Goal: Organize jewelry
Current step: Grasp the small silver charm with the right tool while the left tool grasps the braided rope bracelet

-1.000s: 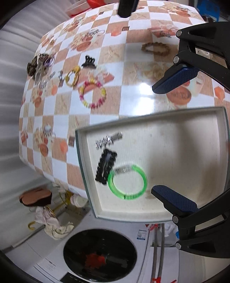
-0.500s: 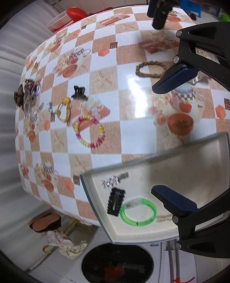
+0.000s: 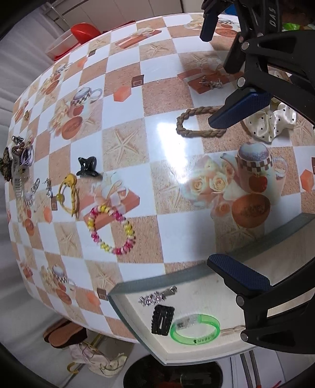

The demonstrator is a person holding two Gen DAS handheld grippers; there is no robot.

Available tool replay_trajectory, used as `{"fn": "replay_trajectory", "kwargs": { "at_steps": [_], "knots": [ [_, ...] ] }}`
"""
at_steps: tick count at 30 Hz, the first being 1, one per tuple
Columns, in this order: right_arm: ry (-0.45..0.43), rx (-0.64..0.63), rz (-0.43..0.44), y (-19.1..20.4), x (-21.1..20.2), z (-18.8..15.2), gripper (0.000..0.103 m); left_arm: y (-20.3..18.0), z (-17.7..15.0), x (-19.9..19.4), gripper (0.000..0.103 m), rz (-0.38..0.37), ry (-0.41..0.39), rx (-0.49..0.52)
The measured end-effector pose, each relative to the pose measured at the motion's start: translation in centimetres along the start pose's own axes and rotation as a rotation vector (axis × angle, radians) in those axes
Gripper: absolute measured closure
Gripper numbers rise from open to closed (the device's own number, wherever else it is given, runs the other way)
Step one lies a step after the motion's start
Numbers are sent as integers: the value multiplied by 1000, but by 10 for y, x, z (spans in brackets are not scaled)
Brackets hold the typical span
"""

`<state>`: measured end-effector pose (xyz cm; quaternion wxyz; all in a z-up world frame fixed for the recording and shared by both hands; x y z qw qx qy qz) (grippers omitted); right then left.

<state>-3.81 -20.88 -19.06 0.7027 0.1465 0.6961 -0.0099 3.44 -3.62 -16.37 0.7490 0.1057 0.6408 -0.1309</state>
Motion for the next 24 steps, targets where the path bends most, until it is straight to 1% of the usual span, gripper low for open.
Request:
{"fn": "replay_trajectory", "kwargs": {
  "at_steps": [5, 6, 8, 15, 16, 17, 18, 20, 21, 23, 24],
  "knots": [
    [-3, -18, -26, 4, 8, -1, 12, -2, 5, 6, 0, -12, 2, 9],
    [-4, -20, -29, 5, 10, -2, 14, -4, 6, 7, 2, -18, 4, 13],
    [-5, -30, -44, 6, 14, -2, 20, -8, 7, 12, 3, -26, 16, 26],
    [-8, -59, -81, 15, 28, -6, 31, -23, 5, 28, 4, -65, 42, 76],
    [-14, -66, -96, 16, 29, -6, 32, -26, 5, 31, 7, -65, 45, 85],
    [-20, -73, -105, 18, 29, -7, 34, -29, 5, 33, 13, -61, 51, 92],
    [-30, -86, -121, 19, 29, -7, 35, -31, 5, 37, 15, -59, 60, 99],
    [-46, -113, -167, 24, 30, -8, 45, -35, 5, 42, 15, -53, 66, 106],
    [-51, -122, -183, 26, 31, -8, 47, -37, 5, 44, 15, -50, 68, 110],
    [-60, -129, -189, 27, 30, -8, 53, -43, 6, 46, 16, -50, 69, 117],
    [-63, -127, -190, 26, 30, -9, 56, -45, 6, 47, 22, -52, 69, 122]
  ]
}}
Point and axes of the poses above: each gripper's, at about its wrist camera, not at the fingertips, and x roughly the way its jaws point, y to its left, z to its top, the point moved 3 cm from there along x, roughly the way its jaws point, and after that the axes turned 3 degrees about -x, right-handed, at the moved point
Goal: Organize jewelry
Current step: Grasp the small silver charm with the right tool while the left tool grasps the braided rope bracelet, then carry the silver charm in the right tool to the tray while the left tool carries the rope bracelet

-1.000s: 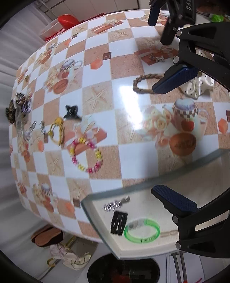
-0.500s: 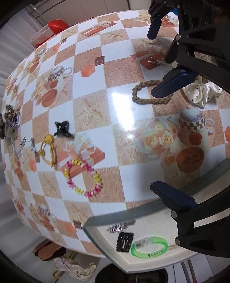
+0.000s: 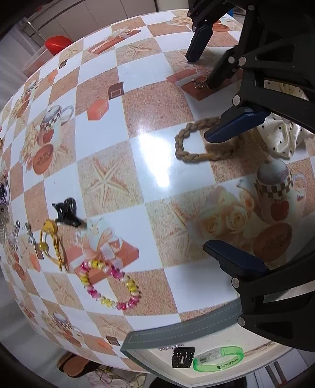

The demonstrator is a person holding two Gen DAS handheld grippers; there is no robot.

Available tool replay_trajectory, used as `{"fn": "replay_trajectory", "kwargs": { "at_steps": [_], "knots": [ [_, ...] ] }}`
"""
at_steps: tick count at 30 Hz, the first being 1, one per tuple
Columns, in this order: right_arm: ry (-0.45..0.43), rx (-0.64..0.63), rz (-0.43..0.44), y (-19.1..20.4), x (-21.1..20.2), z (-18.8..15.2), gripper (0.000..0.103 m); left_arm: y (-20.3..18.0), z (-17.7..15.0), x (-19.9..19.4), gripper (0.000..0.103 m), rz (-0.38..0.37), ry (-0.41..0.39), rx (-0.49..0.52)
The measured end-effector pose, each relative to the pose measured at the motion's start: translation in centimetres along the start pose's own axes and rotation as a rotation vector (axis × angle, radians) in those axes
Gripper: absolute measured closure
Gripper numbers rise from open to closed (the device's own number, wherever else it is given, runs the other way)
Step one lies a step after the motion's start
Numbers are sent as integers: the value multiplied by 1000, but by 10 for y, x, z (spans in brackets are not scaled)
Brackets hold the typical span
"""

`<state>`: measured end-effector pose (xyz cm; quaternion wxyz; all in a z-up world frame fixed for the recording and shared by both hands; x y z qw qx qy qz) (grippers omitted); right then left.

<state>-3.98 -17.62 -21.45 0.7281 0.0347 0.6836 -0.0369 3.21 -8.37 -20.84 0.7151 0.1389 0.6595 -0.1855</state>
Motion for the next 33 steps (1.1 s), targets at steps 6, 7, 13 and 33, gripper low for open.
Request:
{"fn": "replay_trajectory", "kwargs": {
  "at_steps": [6, 7, 13, 33],
  "knots": [
    [-4, 22, 5, -5, -3, 5, 85, -20, 1, 8, 30, 35, 13, 36],
    [-2, 28, 11, -7, -3, 5, 87, -27, 2, 9, 32, 36, 11, 41],
    [5, 67, 70, -19, -6, 7, 88, -50, 2, 6, 69, 17, 3, 82],
    [-15, 188, 237, -64, -34, 15, 88, -31, 1, -29, 92, -118, -35, -58]
  ]
}}
Point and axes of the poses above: each gripper's, at about its wrist camera, not at the fingertips, and x roughly the way its jaws point, y to its left, z to its top, the point moved 3 cm from there along x, roughly the way its jaws point, and after that the axes turned 3 degrees about -x, right-handed, at the moved point
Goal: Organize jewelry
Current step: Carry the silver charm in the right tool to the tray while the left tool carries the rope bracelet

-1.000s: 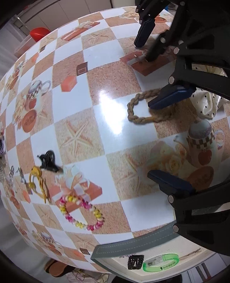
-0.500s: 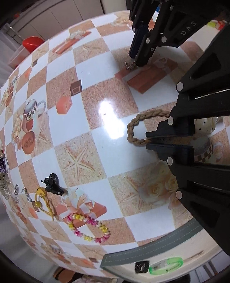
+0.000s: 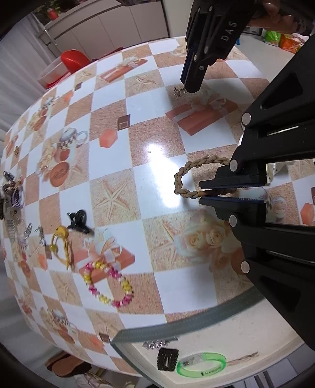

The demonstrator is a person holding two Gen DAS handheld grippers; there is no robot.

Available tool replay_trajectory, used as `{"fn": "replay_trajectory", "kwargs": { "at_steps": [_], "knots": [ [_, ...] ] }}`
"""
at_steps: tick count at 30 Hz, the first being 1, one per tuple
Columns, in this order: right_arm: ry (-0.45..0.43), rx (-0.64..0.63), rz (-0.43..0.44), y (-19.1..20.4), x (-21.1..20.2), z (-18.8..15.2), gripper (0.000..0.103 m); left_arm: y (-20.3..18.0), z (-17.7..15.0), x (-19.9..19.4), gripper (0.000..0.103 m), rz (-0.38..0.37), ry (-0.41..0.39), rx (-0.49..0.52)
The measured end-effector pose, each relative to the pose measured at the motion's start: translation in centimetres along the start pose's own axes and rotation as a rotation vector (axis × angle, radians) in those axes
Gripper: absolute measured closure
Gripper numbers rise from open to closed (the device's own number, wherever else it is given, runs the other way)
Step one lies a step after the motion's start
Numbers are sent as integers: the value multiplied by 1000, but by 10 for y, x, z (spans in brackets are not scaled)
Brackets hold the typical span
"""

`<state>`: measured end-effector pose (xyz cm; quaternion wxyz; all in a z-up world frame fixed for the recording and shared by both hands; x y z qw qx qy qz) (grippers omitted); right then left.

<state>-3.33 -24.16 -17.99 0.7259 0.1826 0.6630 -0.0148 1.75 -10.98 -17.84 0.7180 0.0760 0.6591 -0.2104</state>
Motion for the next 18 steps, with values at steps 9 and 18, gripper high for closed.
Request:
{"fn": "replay_trajectory", "kwargs": {
  "at_steps": [9, 18],
  "knots": [
    [-23, -26, 24, 21, -9, -5, 88, 44, -16, -42, 92, -7, -66, -65],
    [-47, -91, 46, 52, -23, 4, 88, 79, -31, -73, 92, -4, -124, -148]
  ]
}}
Point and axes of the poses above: each gripper's, at about its wrist camera, not at the fingertips, and x roughly the way its jaws point, y to its left, z to its top, the point moved 3 cm from there along x, roughly the way its jaws point, and after that the axes turned 3 degrees about -x, right-handed, at the moved point
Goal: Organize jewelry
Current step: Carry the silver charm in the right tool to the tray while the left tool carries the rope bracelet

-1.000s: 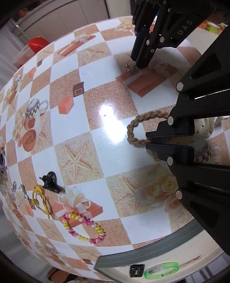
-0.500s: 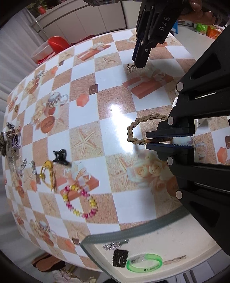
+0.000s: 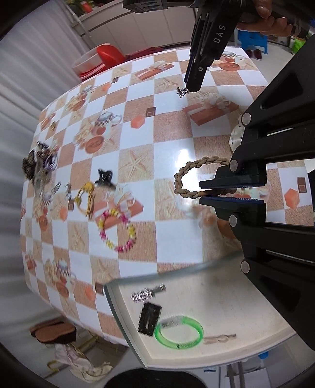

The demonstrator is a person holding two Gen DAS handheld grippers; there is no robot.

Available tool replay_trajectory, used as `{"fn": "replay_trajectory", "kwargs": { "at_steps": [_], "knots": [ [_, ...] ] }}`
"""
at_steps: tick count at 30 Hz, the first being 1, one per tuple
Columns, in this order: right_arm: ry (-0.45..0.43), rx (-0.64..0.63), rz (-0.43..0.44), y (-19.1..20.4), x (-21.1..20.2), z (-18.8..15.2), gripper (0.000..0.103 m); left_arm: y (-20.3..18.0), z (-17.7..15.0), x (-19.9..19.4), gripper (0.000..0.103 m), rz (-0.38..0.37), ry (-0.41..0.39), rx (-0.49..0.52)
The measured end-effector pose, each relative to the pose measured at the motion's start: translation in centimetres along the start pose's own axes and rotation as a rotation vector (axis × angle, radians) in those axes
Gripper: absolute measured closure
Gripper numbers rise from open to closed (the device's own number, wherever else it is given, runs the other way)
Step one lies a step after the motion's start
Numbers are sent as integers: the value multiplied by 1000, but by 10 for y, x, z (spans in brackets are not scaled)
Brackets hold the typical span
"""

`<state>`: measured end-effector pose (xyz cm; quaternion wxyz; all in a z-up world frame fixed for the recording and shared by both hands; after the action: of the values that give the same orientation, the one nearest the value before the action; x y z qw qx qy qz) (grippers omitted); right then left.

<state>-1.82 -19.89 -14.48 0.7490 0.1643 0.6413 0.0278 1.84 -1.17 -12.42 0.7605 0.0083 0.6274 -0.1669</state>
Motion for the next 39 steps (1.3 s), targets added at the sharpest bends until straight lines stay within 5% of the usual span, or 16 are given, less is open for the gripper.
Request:
{"fn": "replay_trajectory", "kwargs": {
  "at_steps": [23, 39],
  "knots": [
    [-6, -264, 89, 147, 5, 32, 88, 134, -49, -50, 92, 81, -88, -295],
    [67, -476, 147, 273, 58, 46, 88, 206, -89, -28, 92, 146, -61, -477]
  ]
}}
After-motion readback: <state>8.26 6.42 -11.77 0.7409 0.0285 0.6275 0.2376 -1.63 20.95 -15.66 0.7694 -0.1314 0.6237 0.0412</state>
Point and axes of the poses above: each gripper's, at about its wrist camera, not at the fingertips, and x roughly the way its jaws point, y to its left, z to its top, the point moved 3 cm from there along x, roughly the way its jaws point, and after that the axes turned 3 degrees about -x, right-handed, at the moved point
